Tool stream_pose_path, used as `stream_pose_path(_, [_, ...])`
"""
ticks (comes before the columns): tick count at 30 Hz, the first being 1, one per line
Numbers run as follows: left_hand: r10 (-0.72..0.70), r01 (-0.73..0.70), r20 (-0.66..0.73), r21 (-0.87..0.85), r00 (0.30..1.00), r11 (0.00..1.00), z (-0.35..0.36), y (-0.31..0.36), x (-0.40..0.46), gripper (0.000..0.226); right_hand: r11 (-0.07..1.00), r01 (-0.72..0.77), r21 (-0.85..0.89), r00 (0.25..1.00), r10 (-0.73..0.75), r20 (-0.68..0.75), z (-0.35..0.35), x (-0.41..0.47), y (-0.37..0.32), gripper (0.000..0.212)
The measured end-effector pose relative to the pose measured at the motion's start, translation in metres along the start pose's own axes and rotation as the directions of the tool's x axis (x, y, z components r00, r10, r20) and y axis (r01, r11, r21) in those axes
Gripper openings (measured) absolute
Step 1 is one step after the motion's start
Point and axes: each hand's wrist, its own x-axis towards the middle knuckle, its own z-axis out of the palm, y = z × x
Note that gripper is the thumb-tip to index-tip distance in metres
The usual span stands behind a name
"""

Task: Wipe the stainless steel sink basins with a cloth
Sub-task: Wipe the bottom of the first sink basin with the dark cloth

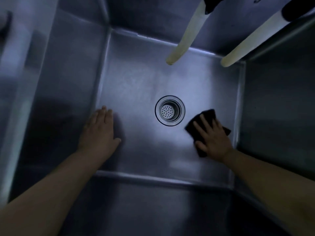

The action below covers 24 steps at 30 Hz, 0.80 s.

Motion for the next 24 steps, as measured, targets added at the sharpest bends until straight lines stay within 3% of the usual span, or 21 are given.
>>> stream_pose_path(5, [0.025, -0.024, -0.032, 0.031, 0.999, 0.999, 0.000, 0.000, 0.017, 0.094, 0.905, -0.417, 0.078, 0.904, 0.422, -0.064, -0.028, 0.085, 0.021, 0.075])
stream_pose_path(8, [0.008, -0.008, -0.037, 0.004, 0.999, 1.000, 0.000, -0.003, 0.024, 0.093, 0.882, -0.466, 0.068, 0.875, 0.471, -0.116, -0.042, 0.150, 0.015, 0.069])
stream_pose_path(16, [0.014, -0.016, -0.065, -0.031, 0.998, 0.999, -0.004, -0.006, 0.031, 0.088, 0.953, -0.295, 0.077, 0.929, 0.304, -0.209, -0.060, 0.252, -0.070, 0.069])
stream_pose_path(24, [0.005, -0.008, -0.063, -0.050, 0.998, 0.999, -0.009, -0.009, 0.034, 0.075, 0.991, 0.117, -0.071, 0.978, -0.127, -0.165, -0.055, 0.266, -0.160, 0.065])
